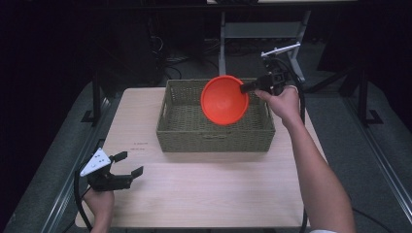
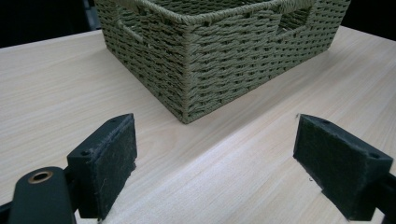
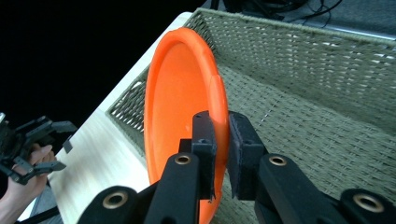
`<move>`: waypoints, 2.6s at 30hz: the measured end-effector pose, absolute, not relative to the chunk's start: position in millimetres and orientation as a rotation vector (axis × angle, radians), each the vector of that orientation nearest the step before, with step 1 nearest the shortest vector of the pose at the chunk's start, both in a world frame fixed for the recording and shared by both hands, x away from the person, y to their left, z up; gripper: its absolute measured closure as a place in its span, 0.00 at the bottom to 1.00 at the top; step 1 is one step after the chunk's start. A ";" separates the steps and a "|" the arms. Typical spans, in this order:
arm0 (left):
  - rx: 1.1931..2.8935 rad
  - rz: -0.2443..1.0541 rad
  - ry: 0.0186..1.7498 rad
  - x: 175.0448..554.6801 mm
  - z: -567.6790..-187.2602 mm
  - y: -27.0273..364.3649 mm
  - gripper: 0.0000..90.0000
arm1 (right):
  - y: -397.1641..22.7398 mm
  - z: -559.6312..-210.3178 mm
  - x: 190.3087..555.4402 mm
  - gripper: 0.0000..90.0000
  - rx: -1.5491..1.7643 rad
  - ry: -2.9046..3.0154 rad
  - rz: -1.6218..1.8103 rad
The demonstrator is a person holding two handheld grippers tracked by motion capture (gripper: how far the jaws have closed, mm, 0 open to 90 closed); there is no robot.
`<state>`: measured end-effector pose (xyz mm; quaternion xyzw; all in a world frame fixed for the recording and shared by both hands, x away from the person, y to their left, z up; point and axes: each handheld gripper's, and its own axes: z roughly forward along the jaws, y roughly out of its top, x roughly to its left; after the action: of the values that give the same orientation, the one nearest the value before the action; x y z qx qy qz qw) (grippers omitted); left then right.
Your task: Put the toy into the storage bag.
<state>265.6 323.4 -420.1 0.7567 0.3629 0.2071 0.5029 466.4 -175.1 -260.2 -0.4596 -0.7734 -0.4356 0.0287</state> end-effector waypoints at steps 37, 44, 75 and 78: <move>1.830 0.499 0.874 264.9 -419.9 322.9 0.14 | -159.7 -316.5 503.2 0.91 -1.594 -2.385 -1.147; 1.831 0.498 0.874 264.8 -419.7 323.4 0.14 | -154.5 -327.7 508.6 0.91 -1.612 -2.378 -1.108; 1.835 0.503 0.876 265.0 -419.5 324.8 0.14 | -146.9 -372.9 523.4 0.91 -1.650 -2.366 -0.879; 1.835 0.502 0.877 264.9 -419.4 324.7 0.14 | -145.8 -373.0 523.8 0.90 -1.660 -2.385 -0.852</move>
<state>264.9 324.7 -419.4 0.7587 0.3625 0.2074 0.4999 523.8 -145.8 -373.0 -0.5474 -0.7863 -0.2809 0.0568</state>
